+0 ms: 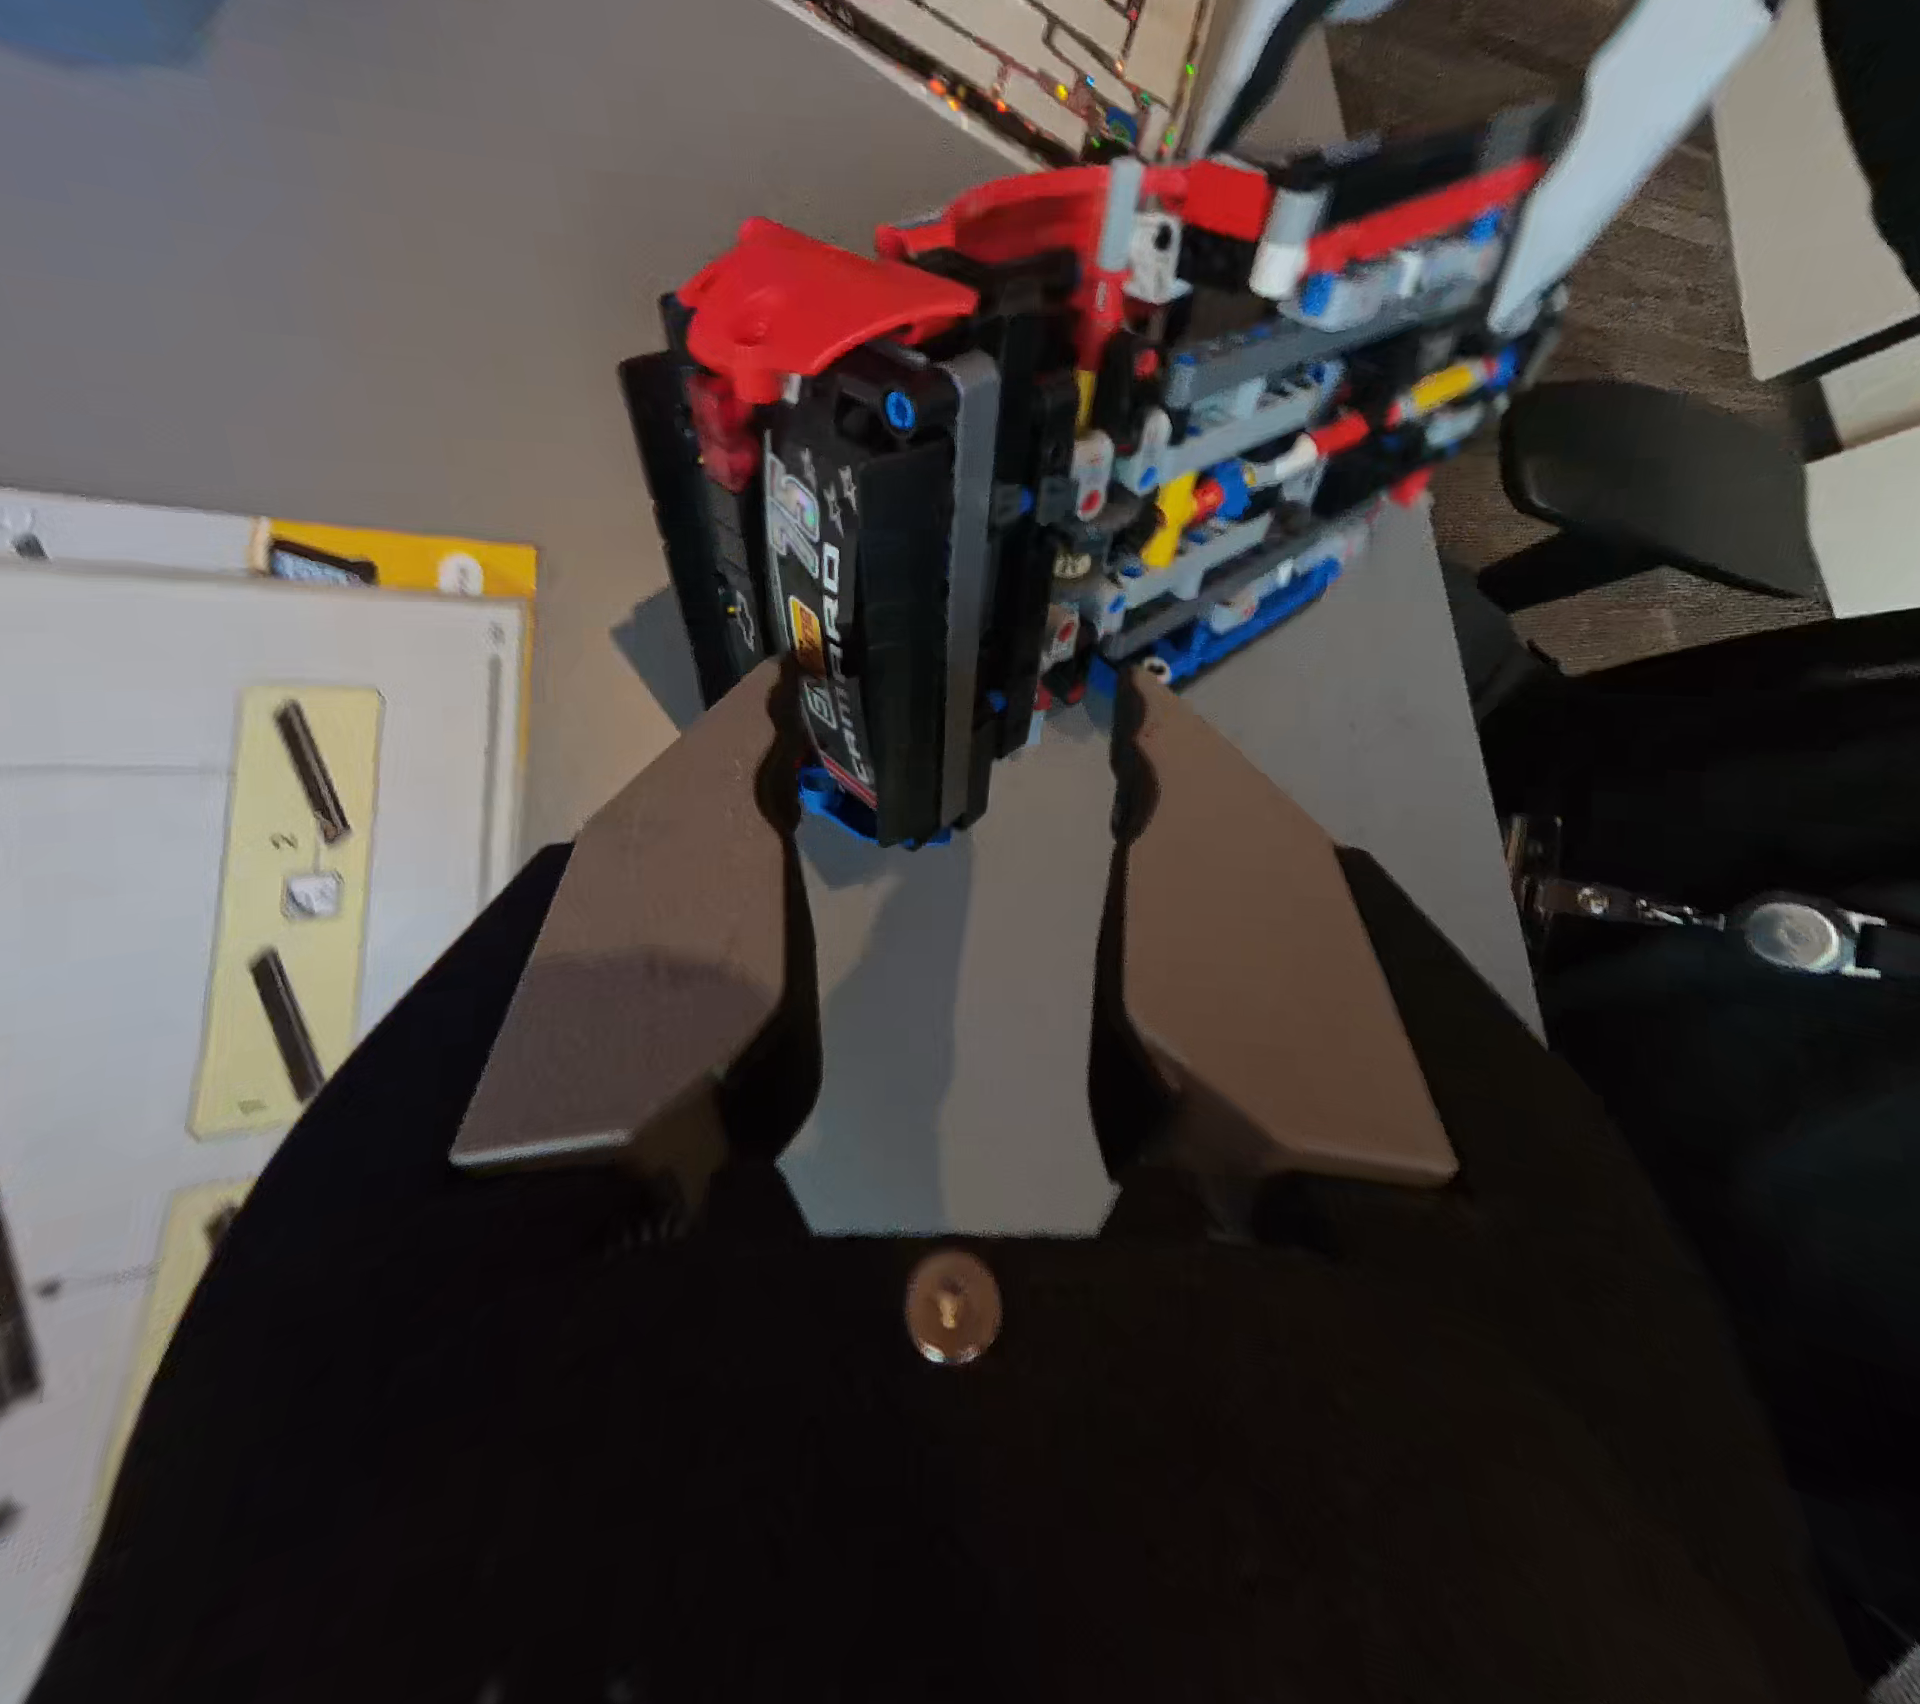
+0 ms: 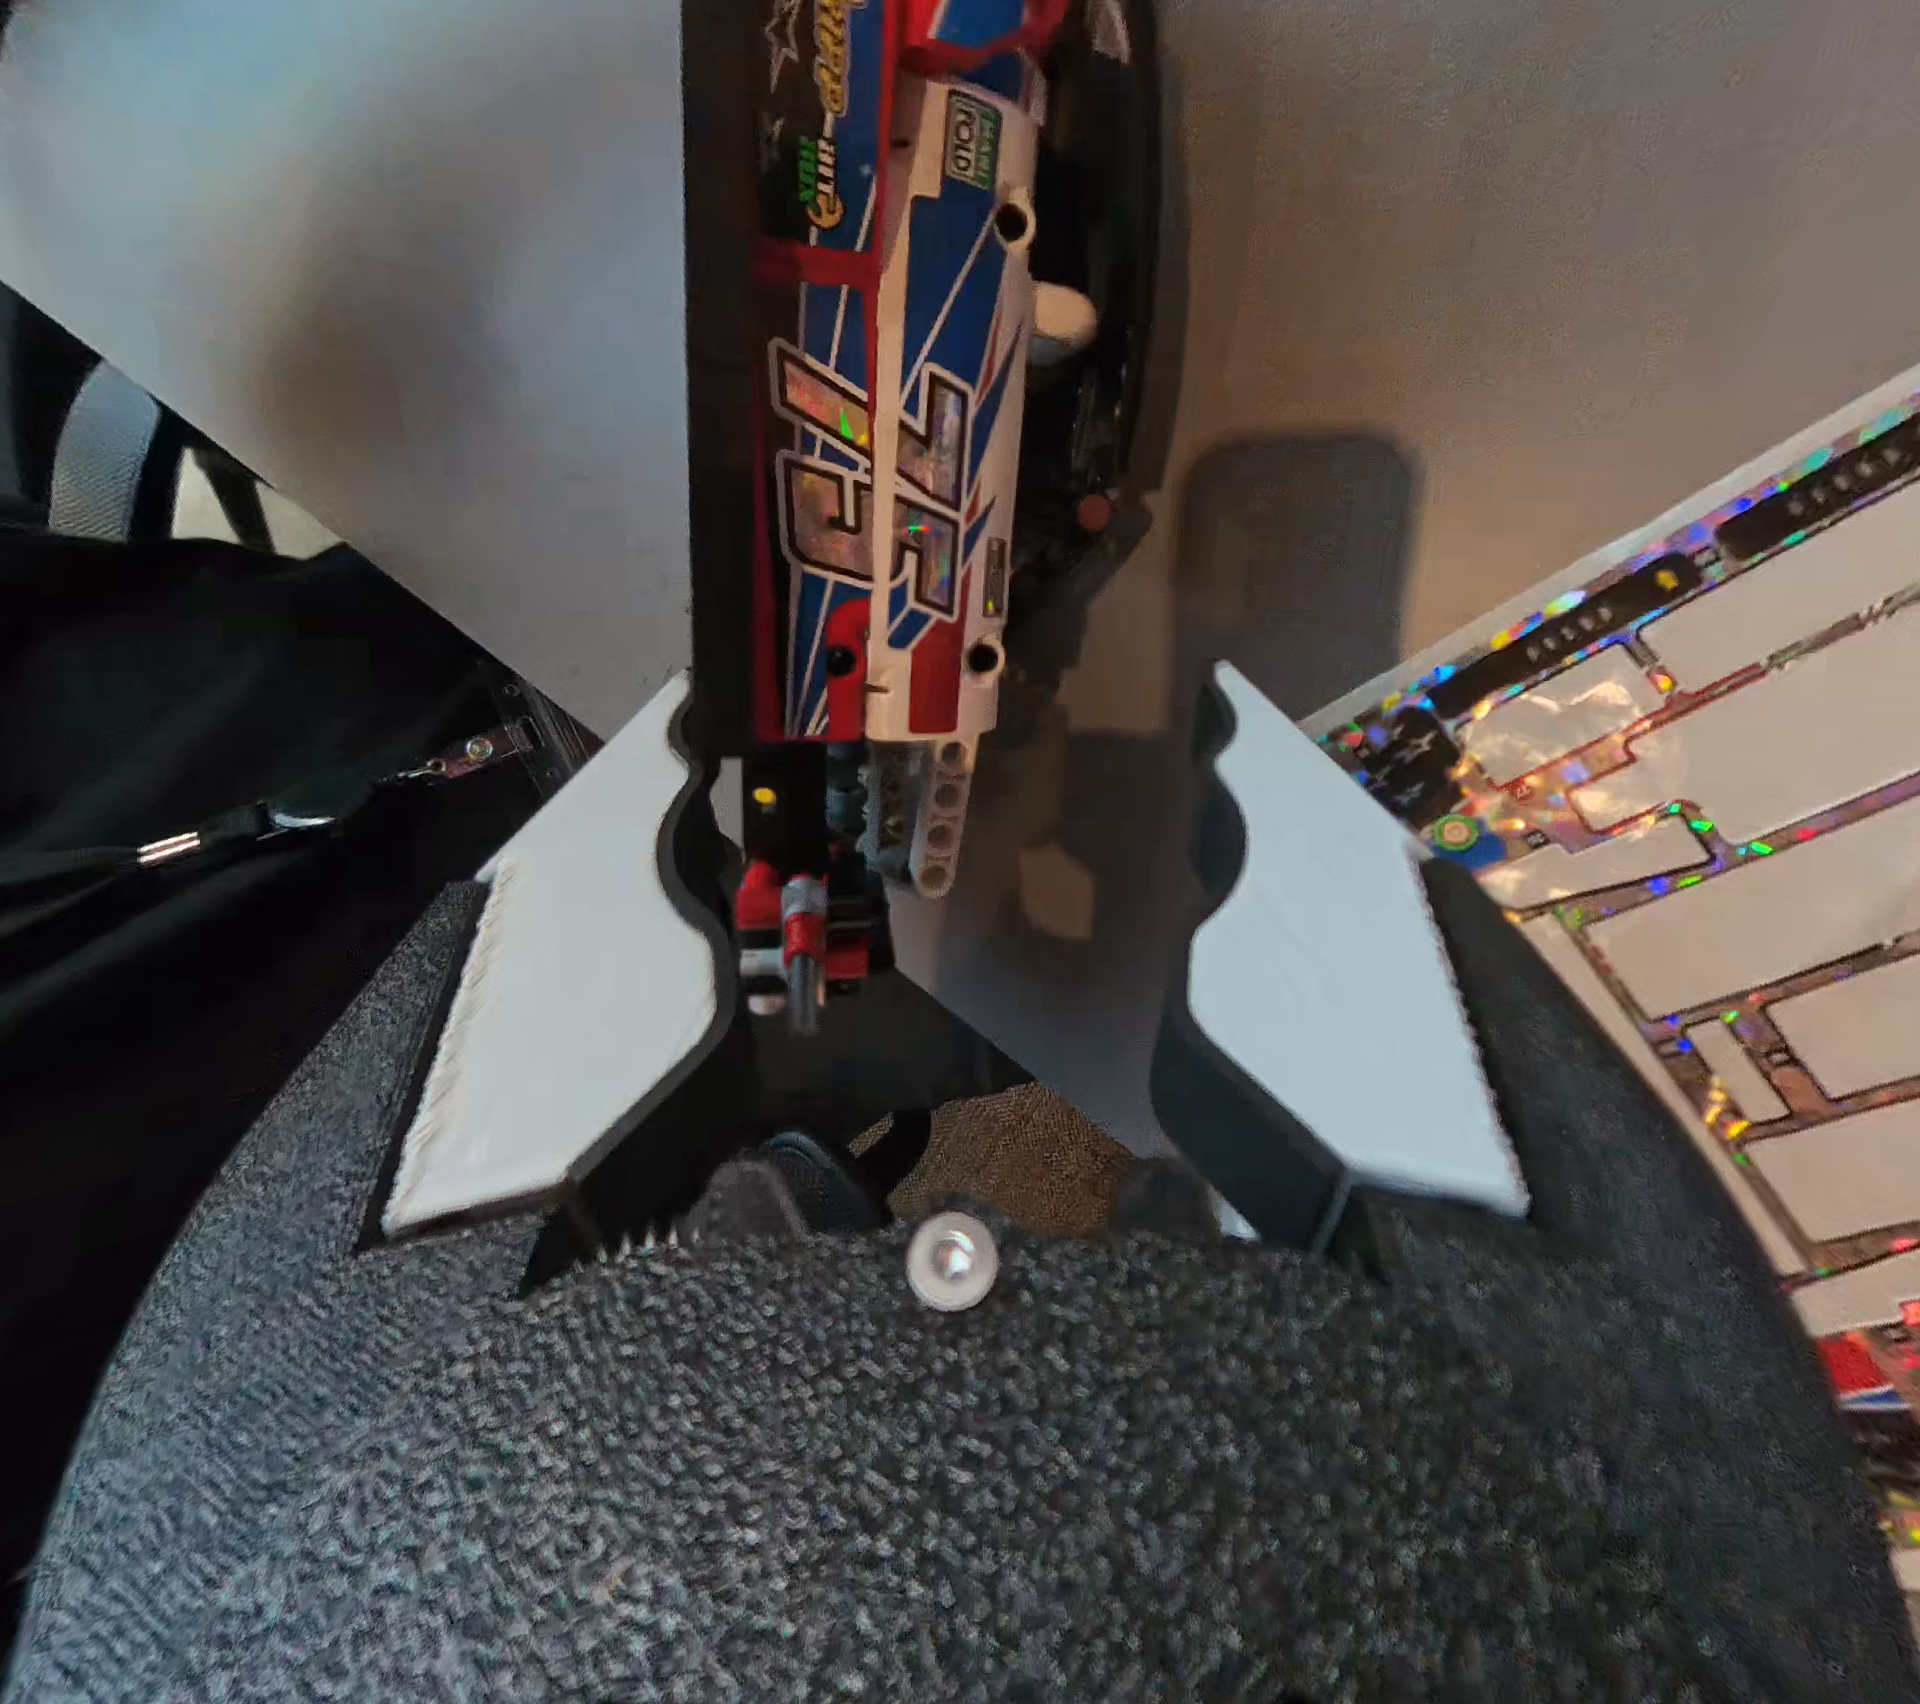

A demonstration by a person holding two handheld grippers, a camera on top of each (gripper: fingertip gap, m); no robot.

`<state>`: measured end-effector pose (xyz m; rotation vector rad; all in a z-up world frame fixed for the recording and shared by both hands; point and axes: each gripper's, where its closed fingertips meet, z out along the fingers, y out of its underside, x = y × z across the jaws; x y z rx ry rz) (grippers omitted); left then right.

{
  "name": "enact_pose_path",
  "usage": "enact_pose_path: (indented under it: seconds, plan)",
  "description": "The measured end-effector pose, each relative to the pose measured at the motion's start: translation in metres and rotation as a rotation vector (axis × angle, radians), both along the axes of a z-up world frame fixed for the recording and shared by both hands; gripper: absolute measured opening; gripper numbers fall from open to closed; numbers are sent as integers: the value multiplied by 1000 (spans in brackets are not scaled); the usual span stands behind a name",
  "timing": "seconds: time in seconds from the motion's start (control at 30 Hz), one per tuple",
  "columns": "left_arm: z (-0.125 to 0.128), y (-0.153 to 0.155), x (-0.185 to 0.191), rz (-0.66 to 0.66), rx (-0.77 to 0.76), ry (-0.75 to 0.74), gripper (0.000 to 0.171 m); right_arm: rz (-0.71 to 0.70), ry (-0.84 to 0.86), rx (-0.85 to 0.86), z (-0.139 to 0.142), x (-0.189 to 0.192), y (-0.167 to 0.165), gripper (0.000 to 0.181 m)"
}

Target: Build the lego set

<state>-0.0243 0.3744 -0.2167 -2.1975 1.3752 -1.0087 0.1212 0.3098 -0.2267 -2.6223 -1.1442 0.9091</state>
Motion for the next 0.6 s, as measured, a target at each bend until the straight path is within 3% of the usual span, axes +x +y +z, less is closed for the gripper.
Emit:
enact_pose_path:
  seconds: [0.1, 0.23, 0.43, 0.6]
  plan:
    - [4, -35, -24, -30, 23, -25, 59, 73, 123, -13, 14, -11, 5, 84]
    - [12, -22, -54, 7, 121, -45, 74, 161, 226, 16, 33, -20, 13, 81]
    - [18, -2, -26, -34, -87, -220, 91, 337, 104, -26, 21, -23, 24, 84]
    - [-4, -11, -4, -125, -194, -217, 96, 419, 17, -98, 1, -26, 17, 80]
